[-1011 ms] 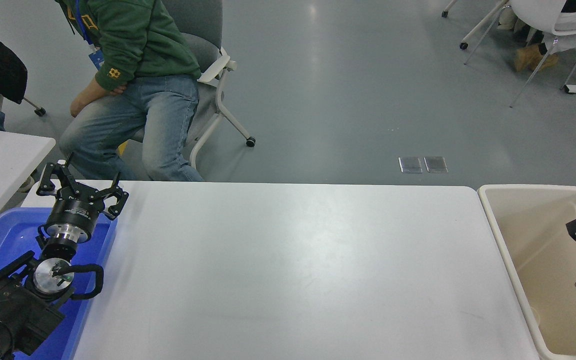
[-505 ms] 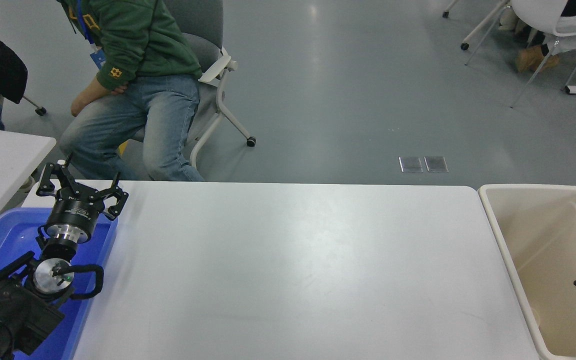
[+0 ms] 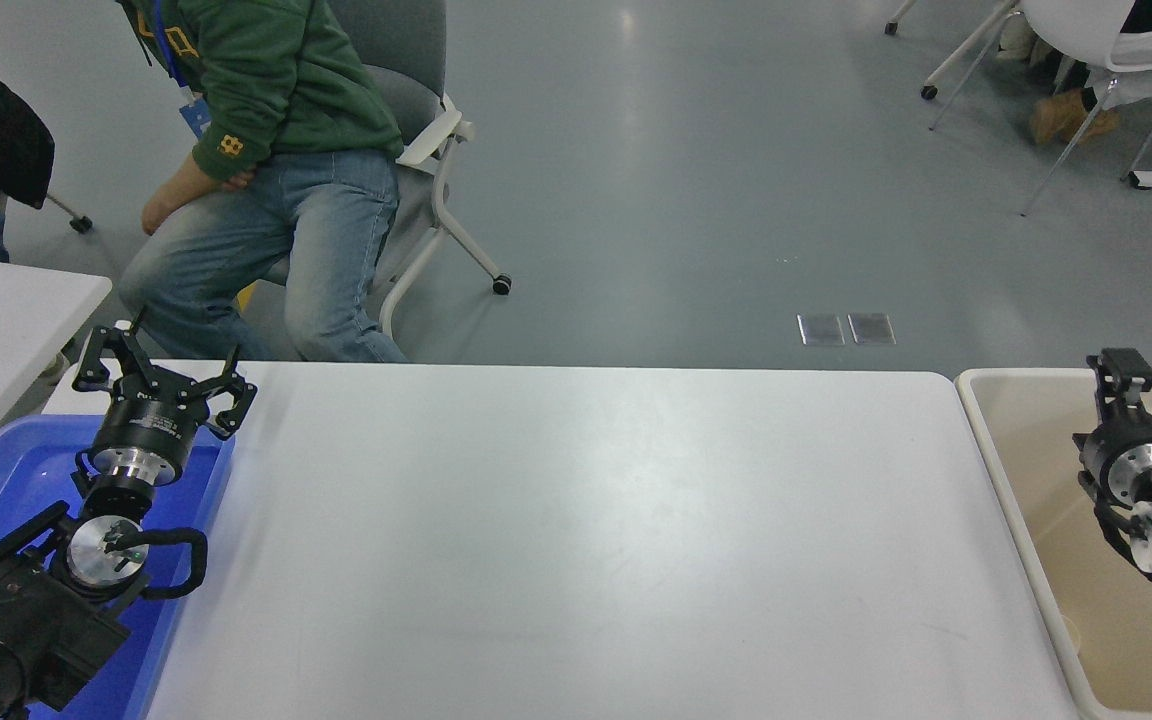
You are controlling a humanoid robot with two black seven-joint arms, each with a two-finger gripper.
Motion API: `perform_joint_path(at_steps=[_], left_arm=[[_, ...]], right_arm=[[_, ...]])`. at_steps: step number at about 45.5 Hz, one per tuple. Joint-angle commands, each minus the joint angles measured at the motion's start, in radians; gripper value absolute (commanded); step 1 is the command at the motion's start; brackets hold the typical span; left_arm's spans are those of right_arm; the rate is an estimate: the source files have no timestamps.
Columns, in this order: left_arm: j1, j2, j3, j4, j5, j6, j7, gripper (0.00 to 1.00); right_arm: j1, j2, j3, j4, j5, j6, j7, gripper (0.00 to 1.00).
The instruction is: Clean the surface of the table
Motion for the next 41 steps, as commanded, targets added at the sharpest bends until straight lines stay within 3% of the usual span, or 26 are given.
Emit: perform_joint_path(at_steps=[1,13,28,41], left_arm=[[0.000,0.000,0.000,-0.001,0.000,0.000,0.000,1.00],[0.000,0.000,0.000,0.000,-0.001,0.000,0.000,1.00],[0.000,0.000,0.000,0.000,0.000,0.000,0.000,1.00],[0.000,0.000,0.000,0.000,0.000,0.000,0.000,1.00]], right_arm=[[-0.040,0.005,0.136,0.112,0.003,0.164,0.000,0.98],[-0.031,0.097,0.165,0.111,0.005,0.237,0.011,0.98],[-0.029,0.268,0.275,0.088,0.003,0.277,0.111,0.98],[-0.029,0.379,0.275,-0.095,-0.025,0.277,0.226,0.98]])
